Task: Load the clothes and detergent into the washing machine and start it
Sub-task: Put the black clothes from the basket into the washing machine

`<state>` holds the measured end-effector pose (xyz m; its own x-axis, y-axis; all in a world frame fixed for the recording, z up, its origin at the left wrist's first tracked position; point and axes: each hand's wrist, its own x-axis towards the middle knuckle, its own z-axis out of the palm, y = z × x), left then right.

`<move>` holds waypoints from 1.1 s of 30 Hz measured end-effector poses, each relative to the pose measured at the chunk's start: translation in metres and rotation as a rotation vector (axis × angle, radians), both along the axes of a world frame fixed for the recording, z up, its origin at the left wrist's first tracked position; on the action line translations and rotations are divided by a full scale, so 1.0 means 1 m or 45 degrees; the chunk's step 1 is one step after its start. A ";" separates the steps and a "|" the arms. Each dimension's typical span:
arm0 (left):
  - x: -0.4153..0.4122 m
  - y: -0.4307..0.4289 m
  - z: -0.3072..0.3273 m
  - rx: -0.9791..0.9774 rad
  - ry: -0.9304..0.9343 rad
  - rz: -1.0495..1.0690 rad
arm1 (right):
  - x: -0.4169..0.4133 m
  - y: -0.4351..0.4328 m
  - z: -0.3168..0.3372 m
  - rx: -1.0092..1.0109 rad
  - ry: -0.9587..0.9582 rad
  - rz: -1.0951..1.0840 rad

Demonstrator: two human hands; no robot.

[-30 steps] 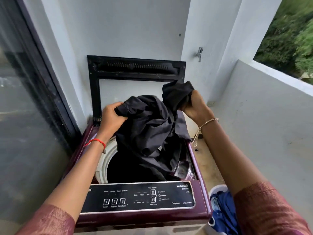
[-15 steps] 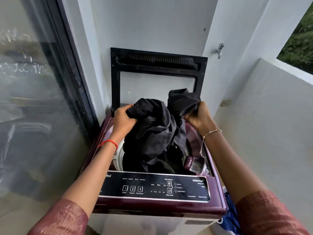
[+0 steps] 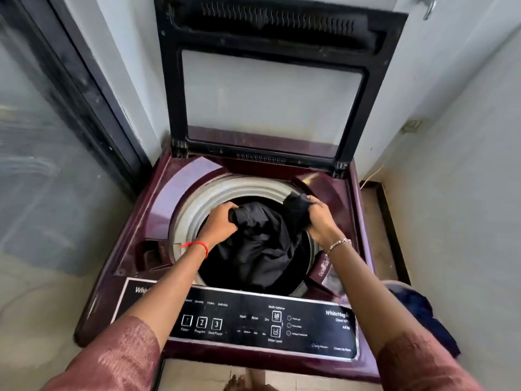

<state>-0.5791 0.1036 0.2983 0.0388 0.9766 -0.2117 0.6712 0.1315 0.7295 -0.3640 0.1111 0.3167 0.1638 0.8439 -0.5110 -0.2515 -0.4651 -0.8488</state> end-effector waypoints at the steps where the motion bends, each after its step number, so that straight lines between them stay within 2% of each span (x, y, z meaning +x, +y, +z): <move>1: 0.002 0.004 -0.011 -0.132 0.056 -0.053 | 0.002 0.005 -0.016 -0.020 -0.162 0.056; 4: 0.007 0.017 -0.043 -0.408 0.142 -0.155 | 0.003 0.016 -0.059 -0.151 -0.626 0.314; 6: 0.008 0.020 -0.061 -0.512 0.204 -0.182 | 0.000 0.019 -0.077 -0.244 -0.797 0.500; 11: 0.001 0.019 -0.091 -0.734 0.366 -0.268 | -0.006 0.019 -0.091 -0.415 -1.020 1.004; 16: -0.001 0.010 -0.094 -0.777 0.380 -0.307 | -0.009 0.015 -0.095 -0.486 -1.072 1.142; 21: 0.008 0.008 -0.076 -0.655 0.345 -0.347 | -0.011 0.017 -0.076 -0.391 -1.092 1.147; 27: 0.033 0.004 -0.035 -0.321 0.210 -0.423 | -0.005 0.005 -0.037 -0.184 -1.142 1.137; 33: 0.074 -0.007 0.014 -0.008 0.023 -0.512 | 0.018 -0.024 0.017 0.113 -1.247 0.810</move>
<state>-0.5048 0.0963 0.3126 0.4140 0.8828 -0.2220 0.6827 -0.1399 0.7172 -0.3461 0.0874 0.3338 -0.0095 0.9419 -0.3358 0.7844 -0.2013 -0.5866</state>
